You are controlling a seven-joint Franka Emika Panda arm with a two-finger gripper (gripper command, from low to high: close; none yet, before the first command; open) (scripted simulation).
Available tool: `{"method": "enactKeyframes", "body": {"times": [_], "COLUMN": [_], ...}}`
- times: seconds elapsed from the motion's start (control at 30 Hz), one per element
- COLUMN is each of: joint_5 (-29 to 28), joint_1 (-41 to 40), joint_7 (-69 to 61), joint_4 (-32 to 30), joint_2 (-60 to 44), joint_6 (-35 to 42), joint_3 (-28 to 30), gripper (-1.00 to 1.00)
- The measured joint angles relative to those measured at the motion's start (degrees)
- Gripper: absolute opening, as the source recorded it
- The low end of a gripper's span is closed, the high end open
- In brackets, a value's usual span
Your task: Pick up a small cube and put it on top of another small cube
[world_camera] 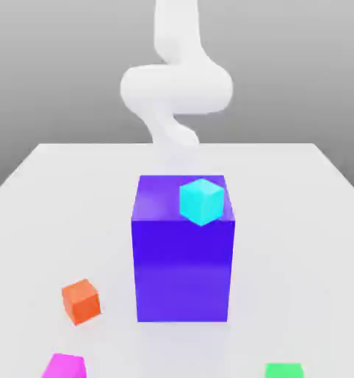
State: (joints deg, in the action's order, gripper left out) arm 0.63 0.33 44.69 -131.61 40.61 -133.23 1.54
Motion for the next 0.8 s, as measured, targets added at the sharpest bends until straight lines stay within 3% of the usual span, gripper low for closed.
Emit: {"method": "enactKeyframes", "body": {"times": [0.47,0.8], "joint_5": [5.51,9.03], "joint_1": [0.27,-3.09], "joint_7": [-7.84,-13.14], "joint_4": [0.98,1.65], "joint_2": [-29.41,-50.13], "joint_6": [-8.12,-13.89], "joint_3": [7.72,9.72], "gripper": [0.00,0.00]}}
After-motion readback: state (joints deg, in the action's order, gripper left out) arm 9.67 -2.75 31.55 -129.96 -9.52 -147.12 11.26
